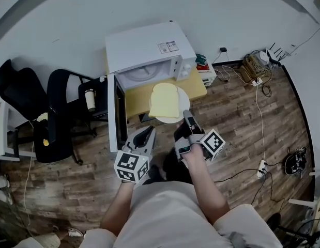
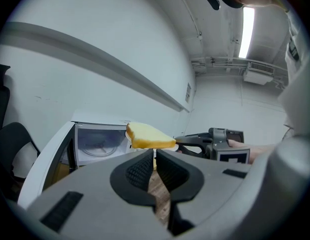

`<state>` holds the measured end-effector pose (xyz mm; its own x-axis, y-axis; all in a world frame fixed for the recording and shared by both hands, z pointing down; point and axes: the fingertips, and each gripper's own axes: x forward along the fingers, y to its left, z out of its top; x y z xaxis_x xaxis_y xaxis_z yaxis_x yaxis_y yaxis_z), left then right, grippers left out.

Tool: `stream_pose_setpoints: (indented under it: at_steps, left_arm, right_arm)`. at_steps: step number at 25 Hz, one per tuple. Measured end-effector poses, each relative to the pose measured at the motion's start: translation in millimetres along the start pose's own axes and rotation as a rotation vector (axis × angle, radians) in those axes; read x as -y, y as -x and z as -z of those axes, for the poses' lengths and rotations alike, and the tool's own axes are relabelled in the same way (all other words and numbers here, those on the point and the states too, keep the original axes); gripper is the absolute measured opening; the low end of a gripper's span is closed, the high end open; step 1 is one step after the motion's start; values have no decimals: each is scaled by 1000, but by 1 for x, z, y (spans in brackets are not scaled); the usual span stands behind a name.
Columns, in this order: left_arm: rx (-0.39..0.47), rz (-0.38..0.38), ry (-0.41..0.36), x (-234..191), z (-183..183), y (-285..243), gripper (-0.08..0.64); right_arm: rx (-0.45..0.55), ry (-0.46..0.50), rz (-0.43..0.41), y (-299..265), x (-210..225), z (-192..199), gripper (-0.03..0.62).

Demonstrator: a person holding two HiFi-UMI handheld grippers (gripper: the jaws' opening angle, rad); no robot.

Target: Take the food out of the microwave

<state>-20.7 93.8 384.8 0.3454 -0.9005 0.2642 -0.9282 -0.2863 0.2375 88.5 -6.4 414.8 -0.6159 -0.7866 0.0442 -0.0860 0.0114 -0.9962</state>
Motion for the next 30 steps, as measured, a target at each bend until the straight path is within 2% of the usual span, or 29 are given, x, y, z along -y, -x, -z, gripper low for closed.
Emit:
stream_pose_setpoints:
  at_steps: [15, 30]
  left_arm:
    - [13, 18, -12, 22, 0, 12, 18]
    - [4, 14, -6, 20, 3, 10, 18]
  right_arm:
    - [7, 6, -14, 24, -10, 4, 10]
    - [5, -13, 0, 23, -2, 4, 11]
